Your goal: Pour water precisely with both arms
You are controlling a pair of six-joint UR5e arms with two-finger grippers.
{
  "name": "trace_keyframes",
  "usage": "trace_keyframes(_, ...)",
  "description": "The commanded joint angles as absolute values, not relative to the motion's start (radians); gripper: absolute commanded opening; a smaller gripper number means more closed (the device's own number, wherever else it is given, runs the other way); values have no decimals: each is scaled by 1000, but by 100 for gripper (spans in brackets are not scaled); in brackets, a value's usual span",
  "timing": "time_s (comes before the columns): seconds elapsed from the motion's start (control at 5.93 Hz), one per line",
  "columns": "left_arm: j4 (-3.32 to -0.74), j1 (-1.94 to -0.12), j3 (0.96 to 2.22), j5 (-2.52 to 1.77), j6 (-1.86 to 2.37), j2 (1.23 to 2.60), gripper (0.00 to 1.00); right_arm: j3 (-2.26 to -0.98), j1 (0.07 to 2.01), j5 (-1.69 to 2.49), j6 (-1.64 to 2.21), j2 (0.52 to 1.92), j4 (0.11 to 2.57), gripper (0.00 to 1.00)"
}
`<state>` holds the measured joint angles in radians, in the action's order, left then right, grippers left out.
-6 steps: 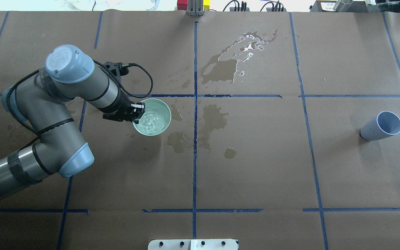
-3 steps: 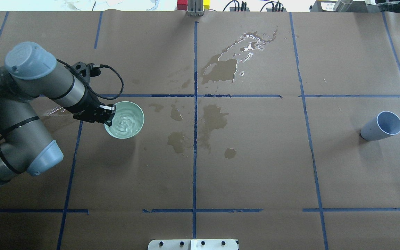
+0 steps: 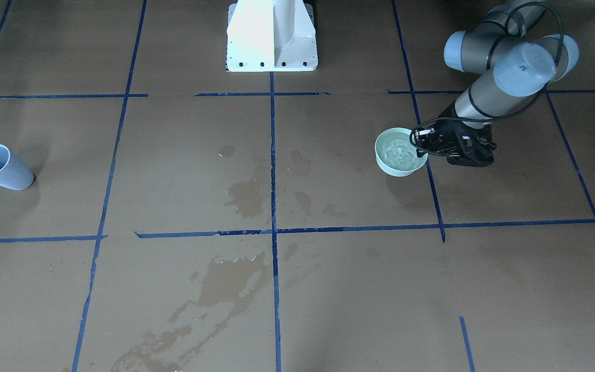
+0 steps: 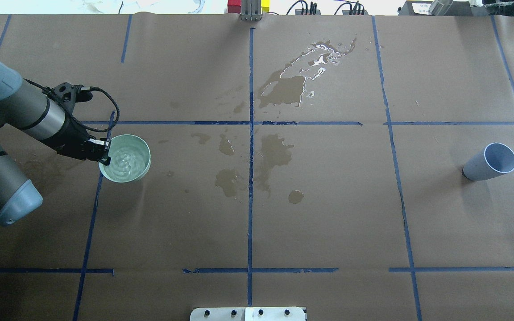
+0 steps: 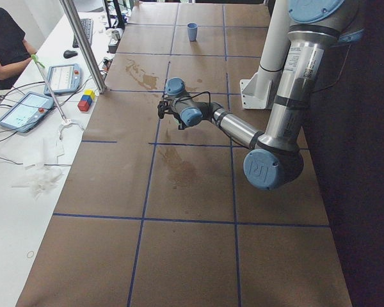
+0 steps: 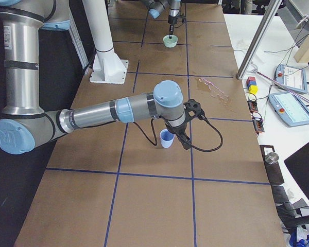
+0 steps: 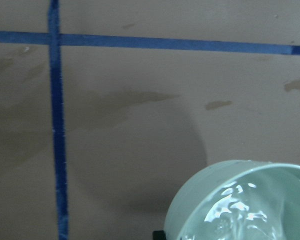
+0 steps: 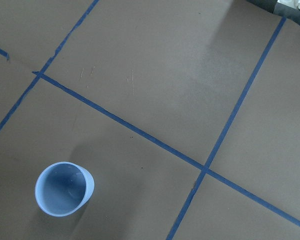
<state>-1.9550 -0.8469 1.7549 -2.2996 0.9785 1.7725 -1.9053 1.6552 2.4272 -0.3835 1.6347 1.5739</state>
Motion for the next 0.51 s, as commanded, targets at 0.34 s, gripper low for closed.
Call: trace_keyframes(0.34, -2000, -974, 1737, -2377, 745, 1613, 0, -1905, 1655, 2427, -383, 1634, 1574, 100)
